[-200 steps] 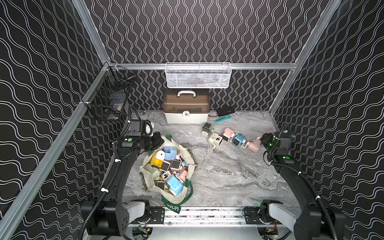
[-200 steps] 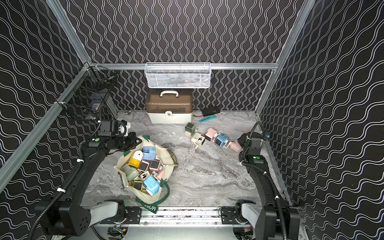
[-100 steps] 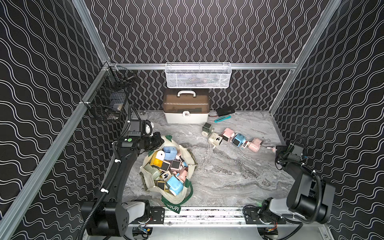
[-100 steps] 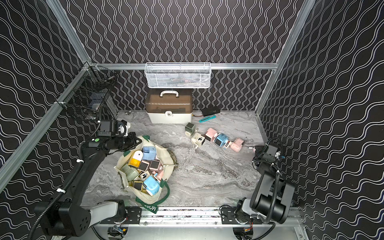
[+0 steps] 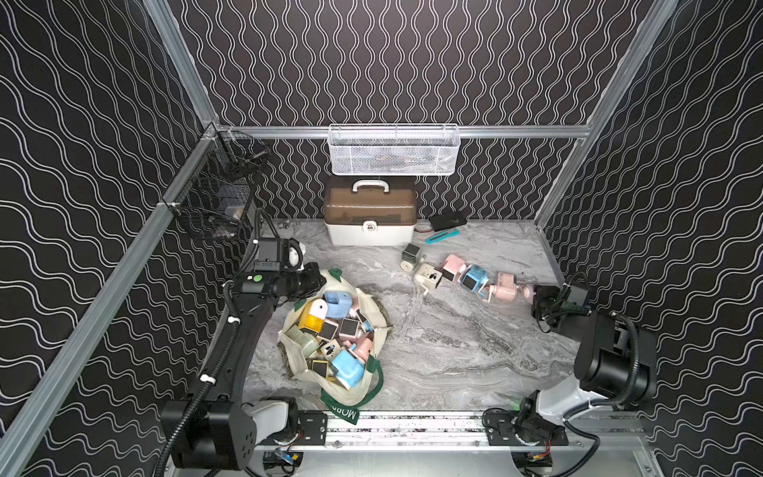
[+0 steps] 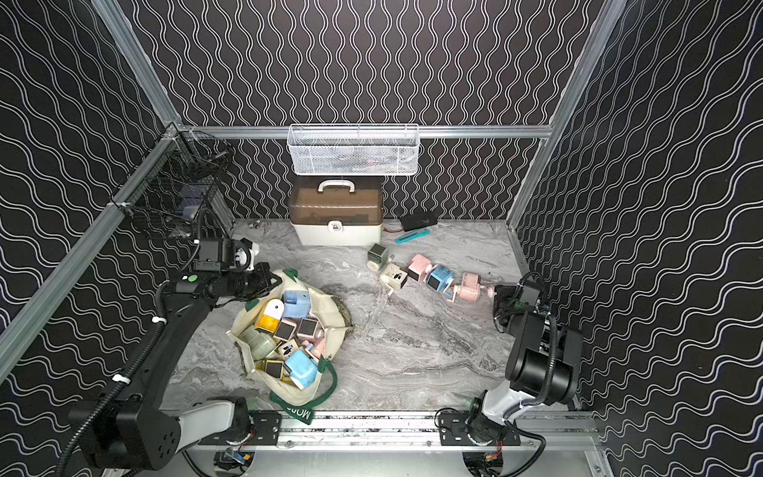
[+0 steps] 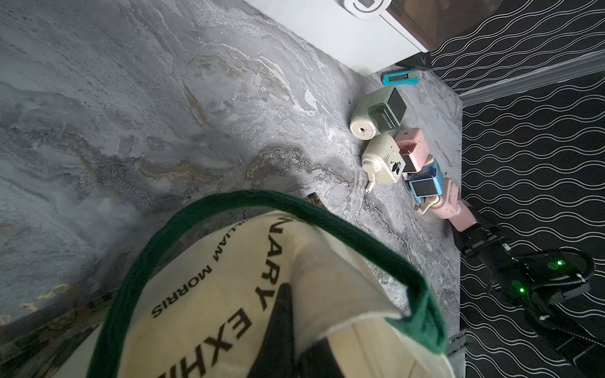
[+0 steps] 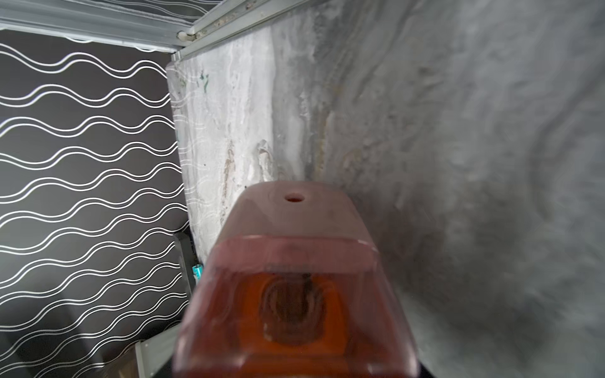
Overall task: Take out the pencil sharpeners from the tote bags
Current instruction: Place the pencil sharpener at the center of the board.
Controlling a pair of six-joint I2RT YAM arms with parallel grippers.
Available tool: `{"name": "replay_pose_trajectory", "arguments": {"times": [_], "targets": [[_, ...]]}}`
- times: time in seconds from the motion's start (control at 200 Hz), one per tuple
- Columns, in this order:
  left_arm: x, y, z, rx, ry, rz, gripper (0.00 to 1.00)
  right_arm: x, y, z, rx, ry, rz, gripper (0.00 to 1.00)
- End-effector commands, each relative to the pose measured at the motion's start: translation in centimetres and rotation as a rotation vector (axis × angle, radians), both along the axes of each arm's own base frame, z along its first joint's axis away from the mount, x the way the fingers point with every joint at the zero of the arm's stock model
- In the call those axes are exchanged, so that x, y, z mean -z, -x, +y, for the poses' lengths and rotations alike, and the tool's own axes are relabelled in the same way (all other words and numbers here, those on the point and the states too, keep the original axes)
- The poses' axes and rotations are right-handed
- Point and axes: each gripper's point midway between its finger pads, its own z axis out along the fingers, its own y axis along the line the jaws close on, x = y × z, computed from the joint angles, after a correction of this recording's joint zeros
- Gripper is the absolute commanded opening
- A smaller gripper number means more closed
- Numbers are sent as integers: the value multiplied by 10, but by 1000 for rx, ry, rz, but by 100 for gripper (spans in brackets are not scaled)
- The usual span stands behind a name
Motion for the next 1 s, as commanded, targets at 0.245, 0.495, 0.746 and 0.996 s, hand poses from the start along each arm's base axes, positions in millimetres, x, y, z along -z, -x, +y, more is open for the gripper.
{"name": "replay_pose_trajectory", "arguments": {"times": [0.245, 0.495, 0.746, 0.996], "targets": [[-7, -7, 2, -6, -9, -41, 0, 10, -9, 16, -36, -10, 63, 72], [-7, -7, 2, -5, -4, -41, 0, -1, -3, 30, -52, -4, 73, 83], [-8, -6, 3, -7, -6, -43, 0, -17, 24, 35, -36, 4, 147, 92], [-8, -7, 4, -10, -2, -45, 0, -59, 34, 49, -89, 38, 66, 91]]}}
